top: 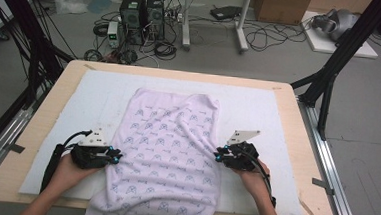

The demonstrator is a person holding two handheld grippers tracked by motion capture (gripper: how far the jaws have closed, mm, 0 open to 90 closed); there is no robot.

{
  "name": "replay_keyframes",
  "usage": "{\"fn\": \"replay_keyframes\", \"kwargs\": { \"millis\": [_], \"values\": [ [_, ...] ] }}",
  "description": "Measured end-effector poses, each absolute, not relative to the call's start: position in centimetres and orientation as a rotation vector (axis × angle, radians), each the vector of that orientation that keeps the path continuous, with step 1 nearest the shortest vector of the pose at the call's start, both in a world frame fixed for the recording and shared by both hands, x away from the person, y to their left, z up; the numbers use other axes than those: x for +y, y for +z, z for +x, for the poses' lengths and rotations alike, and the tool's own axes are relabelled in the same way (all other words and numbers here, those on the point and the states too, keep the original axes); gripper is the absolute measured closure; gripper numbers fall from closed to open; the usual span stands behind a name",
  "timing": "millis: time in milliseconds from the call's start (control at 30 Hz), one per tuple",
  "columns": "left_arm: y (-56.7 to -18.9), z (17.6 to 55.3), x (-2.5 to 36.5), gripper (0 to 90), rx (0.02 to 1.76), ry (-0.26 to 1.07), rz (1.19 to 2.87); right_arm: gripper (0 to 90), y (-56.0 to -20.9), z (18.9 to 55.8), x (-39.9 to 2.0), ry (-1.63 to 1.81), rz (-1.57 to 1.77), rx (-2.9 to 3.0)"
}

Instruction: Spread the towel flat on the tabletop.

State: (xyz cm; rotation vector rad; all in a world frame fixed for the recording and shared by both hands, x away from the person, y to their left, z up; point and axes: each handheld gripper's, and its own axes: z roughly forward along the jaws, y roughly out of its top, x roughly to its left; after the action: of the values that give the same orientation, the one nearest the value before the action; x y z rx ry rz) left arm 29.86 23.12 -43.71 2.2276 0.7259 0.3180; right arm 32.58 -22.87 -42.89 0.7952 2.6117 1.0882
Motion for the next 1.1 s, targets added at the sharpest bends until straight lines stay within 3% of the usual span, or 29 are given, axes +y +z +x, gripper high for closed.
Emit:
{"fn": "replay_keyframes", "kwargs": {
  "millis": [33, 67, 133, 200, 267, 533, 633, 700, 967, 1100],
  "values": [
    [-43.9, 30.1, 23.1, 61.5, 0.732, 0.312, 2.226, 68.8, -43.1, 32.6, -22.5, 1.078, 0.787, 2.622],
    [-44.0, 30.3, 23.1, 66.8, 0.730, 0.299, 2.229, 68.8, -43.3, 32.7, -22.3, 1.064, 0.780, 2.634],
    [-44.1, 30.5, 23.3, 85.2, 0.725, 0.302, 2.216, 70.4, -43.7, 32.9, -21.9, 1.030, 0.783, 2.653],
    [-44.1, 30.5, 23.3, 87.6, 0.729, 0.295, 2.214, 80.4, -43.8, 33.1, -22.0, 1.059, 0.794, 2.656],
    [-44.1, 30.2, 23.4, 88.2, 0.726, 0.307, 2.216, 87.2, -43.8, 33.2, -22.1, 1.068, 0.784, 2.670],
    [-43.1, 27.6, 23.9, 86.7, 0.657, 0.278, 2.215, 86.7, -42.0, 31.6, -23.1, 1.094, 0.728, 2.650],
    [-42.8, 28.2, 24.0, 64.3, 0.696, 0.295, 2.194, 74.2, -41.6, 31.6, -23.0, 1.100, 0.718, 2.638],
    [-42.7, 29.0, 24.1, 62.1, 0.716, 0.304, 2.177, 69.9, -41.6, 31.7, -23.0, 1.119, 0.732, 2.621],
    [-43.9, 32.2, 22.8, 62.0, 0.787, 0.346, 2.211, 62.3, -42.6, 32.1, -22.1, 1.106, 0.716, 2.661],
    [-43.9, 32.2, 22.9, 82.4, 0.788, 0.370, 2.221, 66.1, -43.7, 32.4, -21.8, 1.043, 0.740, 2.718]
  ]
}}
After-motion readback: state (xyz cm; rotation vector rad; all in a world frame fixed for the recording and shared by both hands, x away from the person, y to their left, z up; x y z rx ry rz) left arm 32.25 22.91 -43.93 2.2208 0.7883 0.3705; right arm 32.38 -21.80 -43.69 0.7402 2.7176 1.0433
